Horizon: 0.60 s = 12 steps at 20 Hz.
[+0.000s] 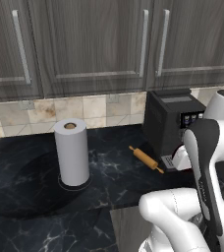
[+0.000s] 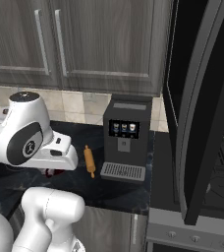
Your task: Pick the mug from the counter and place it inside the microwave. Then close the microwave.
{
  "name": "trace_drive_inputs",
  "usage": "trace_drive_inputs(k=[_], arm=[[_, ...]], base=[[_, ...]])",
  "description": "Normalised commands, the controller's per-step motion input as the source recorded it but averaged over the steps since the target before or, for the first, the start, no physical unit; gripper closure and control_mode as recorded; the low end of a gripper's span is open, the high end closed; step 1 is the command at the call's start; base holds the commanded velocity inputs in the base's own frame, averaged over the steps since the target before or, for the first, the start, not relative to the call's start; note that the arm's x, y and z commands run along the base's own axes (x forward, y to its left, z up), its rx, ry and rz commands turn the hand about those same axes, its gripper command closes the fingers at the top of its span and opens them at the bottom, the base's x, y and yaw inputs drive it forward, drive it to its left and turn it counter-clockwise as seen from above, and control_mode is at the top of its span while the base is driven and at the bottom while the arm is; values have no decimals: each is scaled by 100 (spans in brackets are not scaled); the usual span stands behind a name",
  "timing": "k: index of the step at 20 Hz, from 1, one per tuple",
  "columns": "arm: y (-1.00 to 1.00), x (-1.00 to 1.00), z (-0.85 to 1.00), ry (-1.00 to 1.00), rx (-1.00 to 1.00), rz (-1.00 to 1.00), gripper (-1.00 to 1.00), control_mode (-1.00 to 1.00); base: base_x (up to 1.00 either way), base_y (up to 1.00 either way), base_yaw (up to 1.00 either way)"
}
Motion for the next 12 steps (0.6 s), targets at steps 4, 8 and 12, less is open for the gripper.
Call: trace_drive_inputs(k=[4,8,12], arm=[[0,0,0,0,0,0,100,100],[0,0,0,0,0,0,100,100],[0,0,0,0,0,0,100,100]], base=[[0,0,0],[-40,0,-1],[-33,0,-17]])
